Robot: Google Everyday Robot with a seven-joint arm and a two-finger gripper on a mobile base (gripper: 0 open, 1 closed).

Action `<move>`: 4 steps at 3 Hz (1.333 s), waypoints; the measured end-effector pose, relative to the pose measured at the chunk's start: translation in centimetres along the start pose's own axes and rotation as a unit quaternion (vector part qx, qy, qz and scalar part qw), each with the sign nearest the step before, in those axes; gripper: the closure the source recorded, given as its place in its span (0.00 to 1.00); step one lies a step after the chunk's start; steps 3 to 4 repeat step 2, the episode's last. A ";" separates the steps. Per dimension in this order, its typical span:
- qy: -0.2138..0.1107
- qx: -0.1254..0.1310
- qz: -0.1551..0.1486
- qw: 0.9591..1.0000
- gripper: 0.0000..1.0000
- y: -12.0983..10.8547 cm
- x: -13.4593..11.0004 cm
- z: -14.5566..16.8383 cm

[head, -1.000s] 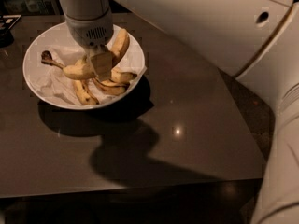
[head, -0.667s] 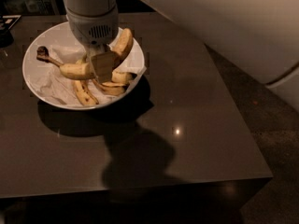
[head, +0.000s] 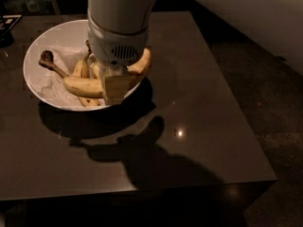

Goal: Pick banana from white bowl

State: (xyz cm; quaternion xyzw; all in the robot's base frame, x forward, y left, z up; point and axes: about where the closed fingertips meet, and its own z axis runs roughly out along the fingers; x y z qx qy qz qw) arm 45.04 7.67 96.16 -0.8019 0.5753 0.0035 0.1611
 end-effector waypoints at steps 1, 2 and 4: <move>-0.018 -0.005 0.027 0.999 1.00 3.0 0.3 -0.1; -0.020 -0.008 0.031 0.999 1.00 3.5 0.4 0.0; -0.020 -0.008 0.031 0.999 1.00 3.5 0.4 0.0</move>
Offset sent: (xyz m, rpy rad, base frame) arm -0.0244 -0.0104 -0.0066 0.0358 0.0302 -0.0361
